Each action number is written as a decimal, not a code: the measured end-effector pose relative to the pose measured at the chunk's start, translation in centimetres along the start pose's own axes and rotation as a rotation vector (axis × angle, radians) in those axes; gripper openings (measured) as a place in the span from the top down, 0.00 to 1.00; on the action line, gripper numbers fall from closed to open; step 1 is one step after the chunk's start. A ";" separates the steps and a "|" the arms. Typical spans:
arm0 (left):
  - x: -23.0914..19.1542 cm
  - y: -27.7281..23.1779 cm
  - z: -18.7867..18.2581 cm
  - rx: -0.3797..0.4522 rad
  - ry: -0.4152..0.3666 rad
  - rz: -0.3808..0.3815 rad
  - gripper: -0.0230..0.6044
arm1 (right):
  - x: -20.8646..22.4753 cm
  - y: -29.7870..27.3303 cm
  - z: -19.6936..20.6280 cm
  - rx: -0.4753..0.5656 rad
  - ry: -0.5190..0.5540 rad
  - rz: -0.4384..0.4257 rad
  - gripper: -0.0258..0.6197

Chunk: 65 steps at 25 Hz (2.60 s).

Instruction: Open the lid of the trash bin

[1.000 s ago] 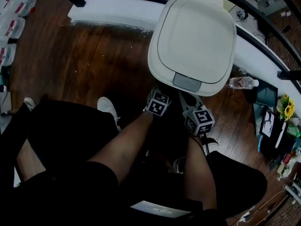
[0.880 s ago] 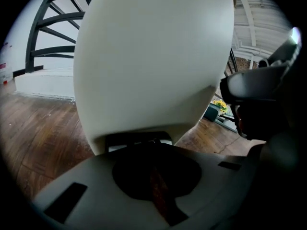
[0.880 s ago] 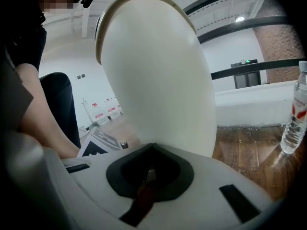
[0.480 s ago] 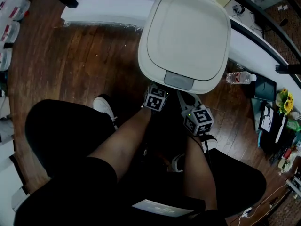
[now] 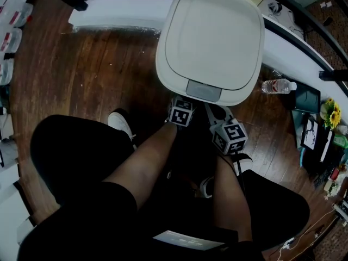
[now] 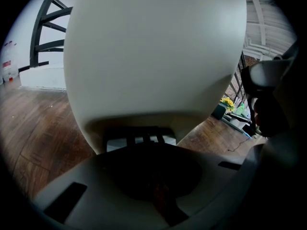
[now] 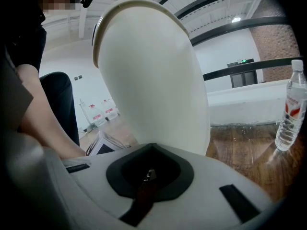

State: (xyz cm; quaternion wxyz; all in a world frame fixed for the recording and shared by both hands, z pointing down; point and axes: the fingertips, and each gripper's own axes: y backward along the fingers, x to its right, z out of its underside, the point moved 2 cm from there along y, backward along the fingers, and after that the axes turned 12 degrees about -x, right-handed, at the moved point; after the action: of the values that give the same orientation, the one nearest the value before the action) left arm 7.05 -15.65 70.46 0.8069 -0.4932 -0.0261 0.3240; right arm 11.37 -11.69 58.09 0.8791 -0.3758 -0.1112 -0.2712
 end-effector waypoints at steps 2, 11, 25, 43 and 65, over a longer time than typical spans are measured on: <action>0.0 0.0 0.1 -0.002 0.009 -0.003 0.90 | 0.0 0.0 0.1 0.002 -0.001 0.001 0.93; -0.3 -0.4 0.2 -0.018 0.020 -0.015 0.90 | 0.9 -0.1 0.7 -0.002 -0.041 0.022 0.93; -0.3 -0.8 0.5 -0.041 0.044 -0.012 0.90 | 0.9 -0.4 0.8 -0.005 -0.046 0.021 0.93; -1.0 -1.5 0.9 -0.083 0.042 -0.025 0.90 | 1.0 -0.9 1.1 -0.013 -0.055 0.026 0.93; -1.1 -1.9 0.7 -0.098 0.030 -0.043 0.90 | 1.1 -0.6 1.2 -0.012 -0.056 0.032 0.93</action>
State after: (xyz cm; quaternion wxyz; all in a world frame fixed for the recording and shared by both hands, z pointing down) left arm 6.84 -16.27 72.65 0.7888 -0.5364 -0.0406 0.2974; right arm 11.92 -11.59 59.76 0.8776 -0.3903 -0.1279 -0.2473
